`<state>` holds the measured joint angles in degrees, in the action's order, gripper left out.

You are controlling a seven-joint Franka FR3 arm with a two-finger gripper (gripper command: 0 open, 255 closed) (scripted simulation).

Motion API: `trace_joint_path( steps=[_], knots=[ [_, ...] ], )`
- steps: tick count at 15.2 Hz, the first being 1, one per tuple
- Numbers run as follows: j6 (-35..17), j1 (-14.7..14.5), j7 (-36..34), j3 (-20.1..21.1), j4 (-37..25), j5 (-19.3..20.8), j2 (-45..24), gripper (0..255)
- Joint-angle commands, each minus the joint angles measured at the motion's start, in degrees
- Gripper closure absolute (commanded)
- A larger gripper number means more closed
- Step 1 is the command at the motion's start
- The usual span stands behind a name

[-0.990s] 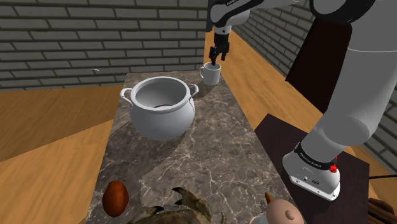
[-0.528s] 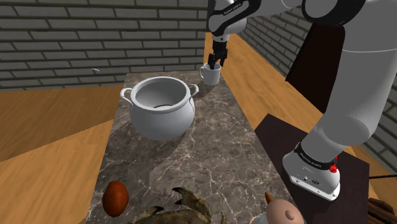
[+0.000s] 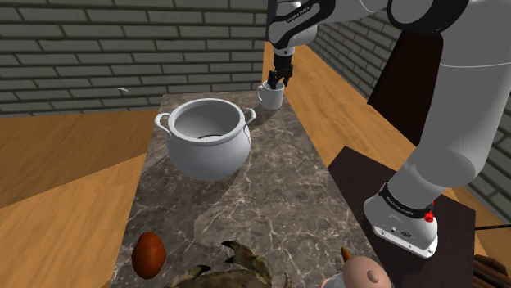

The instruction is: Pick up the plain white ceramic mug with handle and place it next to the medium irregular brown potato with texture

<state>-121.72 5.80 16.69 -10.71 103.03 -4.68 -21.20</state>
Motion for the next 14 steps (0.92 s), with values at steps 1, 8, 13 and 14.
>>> trace_joint_path(
  steps=[1, 8, 13, 14],
  knots=[
    [0.0, 0.0, 0.0, 0.0, 0.0, 0.0, 0.0, 255],
    [0.0, 0.0, 0.0, 0.0, -0.01, 0.0, -0.01, 255],
    [1.93, -0.07, -0.17, -0.11, -0.92, 0.26, 1.03, 255],
    [2.58, -0.09, -0.23, -0.14, -1.24, 0.35, 1.37, 255]
  ],
)
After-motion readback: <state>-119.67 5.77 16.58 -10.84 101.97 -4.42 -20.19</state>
